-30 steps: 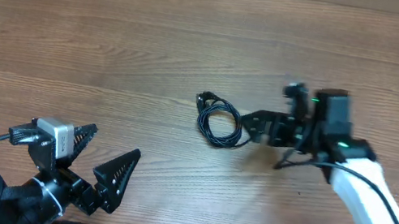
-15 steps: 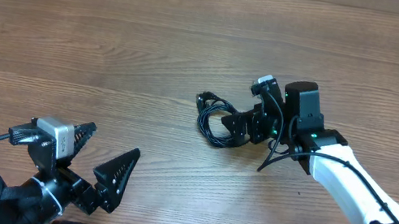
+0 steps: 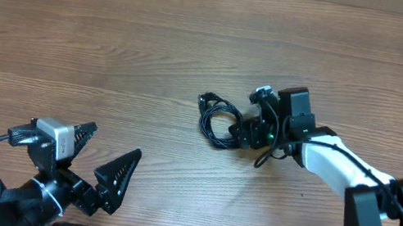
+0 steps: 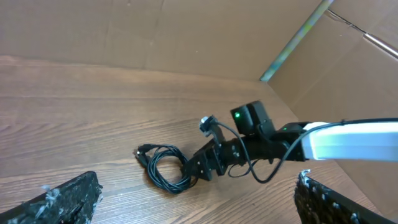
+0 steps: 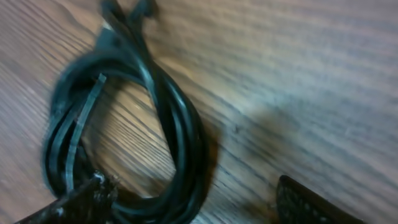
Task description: Untangle cables
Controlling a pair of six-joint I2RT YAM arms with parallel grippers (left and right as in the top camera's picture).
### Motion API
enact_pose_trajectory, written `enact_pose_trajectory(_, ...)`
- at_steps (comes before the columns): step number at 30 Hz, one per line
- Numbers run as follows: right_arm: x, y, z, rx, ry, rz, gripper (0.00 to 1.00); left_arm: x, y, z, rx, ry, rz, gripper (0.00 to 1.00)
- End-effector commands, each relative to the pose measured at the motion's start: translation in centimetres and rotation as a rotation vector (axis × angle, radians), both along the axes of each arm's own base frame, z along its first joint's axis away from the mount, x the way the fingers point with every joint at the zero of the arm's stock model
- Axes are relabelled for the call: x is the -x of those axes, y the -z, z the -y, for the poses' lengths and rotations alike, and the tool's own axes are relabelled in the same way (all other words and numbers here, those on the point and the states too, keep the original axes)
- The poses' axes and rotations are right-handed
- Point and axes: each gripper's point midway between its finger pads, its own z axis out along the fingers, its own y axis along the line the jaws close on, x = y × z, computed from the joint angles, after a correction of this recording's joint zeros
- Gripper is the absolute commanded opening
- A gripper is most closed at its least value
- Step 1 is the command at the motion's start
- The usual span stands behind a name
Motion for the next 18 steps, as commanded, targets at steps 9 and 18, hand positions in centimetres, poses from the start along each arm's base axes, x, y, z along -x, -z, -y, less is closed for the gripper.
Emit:
enact_pose_trajectory(9, -0.3, 0.7, -0.1, -0.030, 0.078, -0.046, 0.04, -0.3, 0.0, -0.1, -0.013, -0.005, 0.012, 1.00)
enact_pose_trajectory(18, -1.4, -4.3, -3.2, -0.203, -0.013, 0.001, 0.04, -0.3, 0.0, -0.2, -0.016, -0.010, 0.014, 1.00)
